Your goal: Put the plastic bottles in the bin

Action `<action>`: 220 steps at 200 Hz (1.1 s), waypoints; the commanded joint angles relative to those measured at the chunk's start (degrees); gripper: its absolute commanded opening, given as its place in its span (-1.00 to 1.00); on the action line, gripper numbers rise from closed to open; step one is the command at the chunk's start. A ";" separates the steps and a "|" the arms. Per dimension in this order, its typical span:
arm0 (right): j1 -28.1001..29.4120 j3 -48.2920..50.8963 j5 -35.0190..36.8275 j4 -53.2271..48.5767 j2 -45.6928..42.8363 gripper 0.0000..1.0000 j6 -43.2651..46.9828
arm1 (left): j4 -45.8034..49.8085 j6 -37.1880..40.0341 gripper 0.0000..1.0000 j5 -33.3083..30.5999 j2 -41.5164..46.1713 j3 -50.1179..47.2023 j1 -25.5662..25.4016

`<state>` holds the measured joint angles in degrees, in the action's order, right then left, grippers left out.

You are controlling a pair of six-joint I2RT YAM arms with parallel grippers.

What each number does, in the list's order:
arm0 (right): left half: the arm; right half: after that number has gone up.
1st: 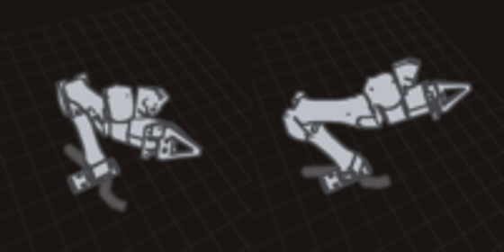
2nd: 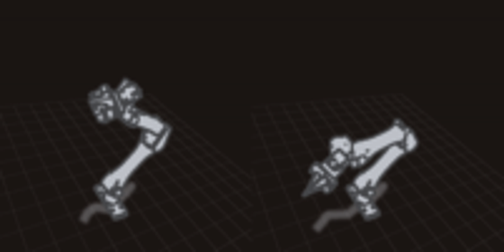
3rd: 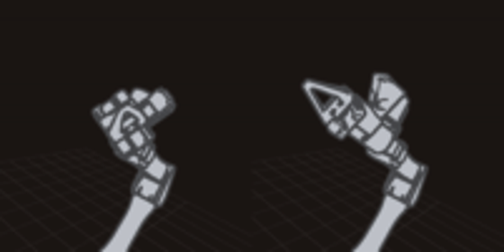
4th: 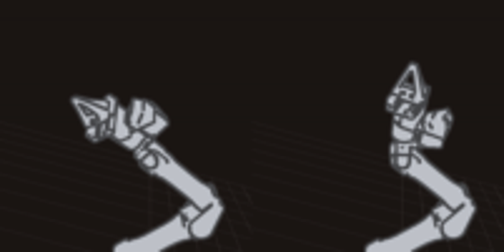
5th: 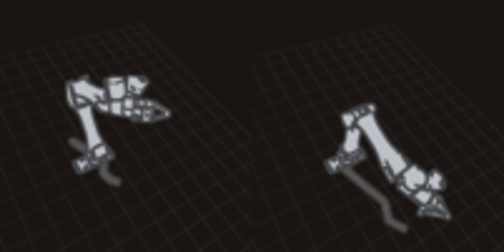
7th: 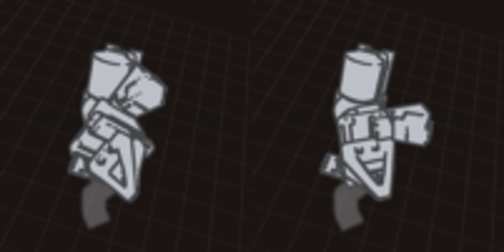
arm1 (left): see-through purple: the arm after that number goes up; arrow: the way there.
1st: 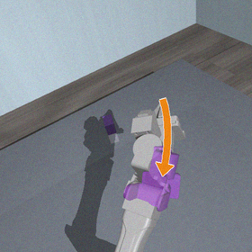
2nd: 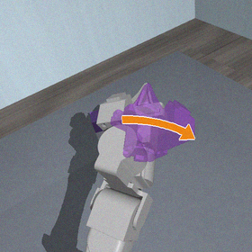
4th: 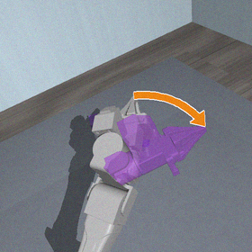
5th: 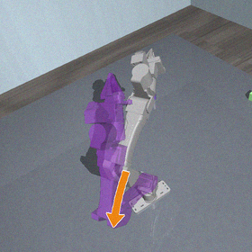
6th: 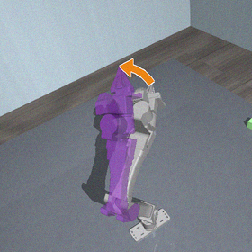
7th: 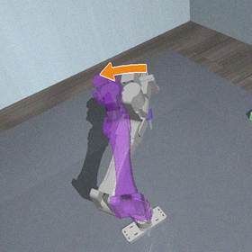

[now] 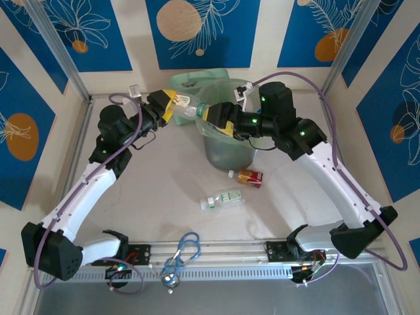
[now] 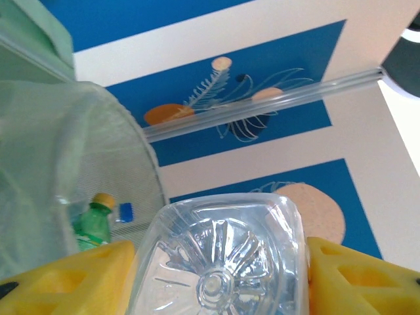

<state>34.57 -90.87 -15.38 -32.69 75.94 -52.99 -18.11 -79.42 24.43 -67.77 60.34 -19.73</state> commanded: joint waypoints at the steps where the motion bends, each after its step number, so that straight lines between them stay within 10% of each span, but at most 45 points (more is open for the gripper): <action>1: -0.12 -3.00 -2.33 2.45 1.55 0.64 -0.41 | -7.23 -2.50 0.08 4.52 -0.78 1.17 0.22; 132: -0.03 -6.85 -1.53 1.51 3.23 -0.41 1.09 | -8.51 -2.00 0.08 6.61 -1.58 -0.83 0.21; 150: -0.16 -7.74 -0.84 0.21 3.18 -0.47 1.66 | -7.88 -1.82 0.28 6.18 -1.57 -1.01 0.14; 171: -1.18 -8.20 -0.12 -1.01 2.92 -0.48 1.85 | -6.63 -0.24 0.99 5.38 -0.76 -1.41 0.32; 220: -8.53 -5.55 1.14 -4.05 0.63 -0.44 2.55 | 16.46 16.73 1.00 -0.53 5.13 3.87 1.50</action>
<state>29.30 -97.23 -15.14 -34.74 78.85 -51.83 -14.76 -73.93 27.64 -66.70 59.96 -19.31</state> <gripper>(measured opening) 0.411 0.999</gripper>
